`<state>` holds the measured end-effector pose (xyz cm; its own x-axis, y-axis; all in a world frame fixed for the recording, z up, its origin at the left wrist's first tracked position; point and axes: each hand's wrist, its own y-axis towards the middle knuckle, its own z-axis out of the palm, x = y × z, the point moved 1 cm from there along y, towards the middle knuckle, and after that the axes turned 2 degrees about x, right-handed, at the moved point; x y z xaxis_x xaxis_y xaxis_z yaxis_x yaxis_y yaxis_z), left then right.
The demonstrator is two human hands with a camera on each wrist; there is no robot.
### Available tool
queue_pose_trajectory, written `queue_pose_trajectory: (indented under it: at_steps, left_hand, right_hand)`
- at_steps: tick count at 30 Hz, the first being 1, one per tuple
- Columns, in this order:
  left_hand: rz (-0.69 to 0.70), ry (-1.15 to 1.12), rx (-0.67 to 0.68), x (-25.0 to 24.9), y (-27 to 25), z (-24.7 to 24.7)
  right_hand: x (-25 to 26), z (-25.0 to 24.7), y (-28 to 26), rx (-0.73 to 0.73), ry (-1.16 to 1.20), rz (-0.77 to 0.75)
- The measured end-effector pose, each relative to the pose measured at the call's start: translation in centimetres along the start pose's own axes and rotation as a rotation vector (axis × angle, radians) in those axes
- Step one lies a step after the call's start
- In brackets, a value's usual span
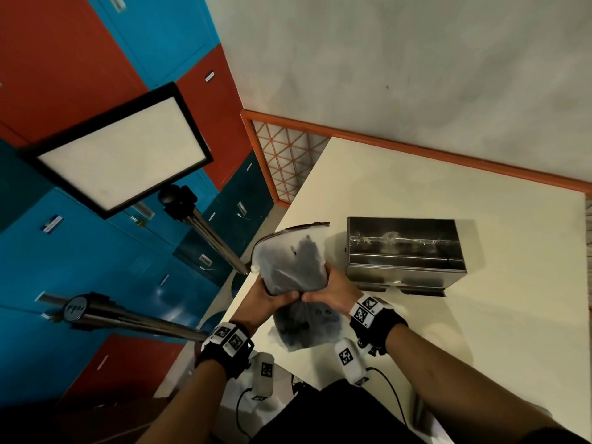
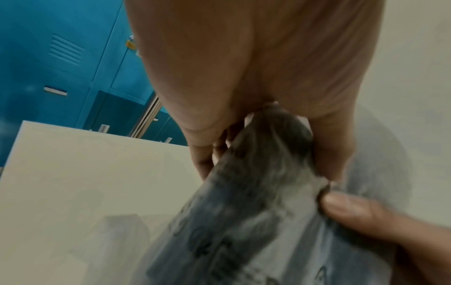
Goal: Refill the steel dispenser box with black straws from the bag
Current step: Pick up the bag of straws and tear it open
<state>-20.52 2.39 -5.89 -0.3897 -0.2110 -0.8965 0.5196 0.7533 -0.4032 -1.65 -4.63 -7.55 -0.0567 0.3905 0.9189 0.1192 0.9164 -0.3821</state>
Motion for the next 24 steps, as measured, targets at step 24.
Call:
queue_pose_trajectory:
  at_steps: [24]
  left_hand:
    - [0.064,-0.154,0.006,-3.3,-2.2,5.2]
  right_hand:
    - [0.5,-5.2,-7.6,-0.075,0.222,-0.272]
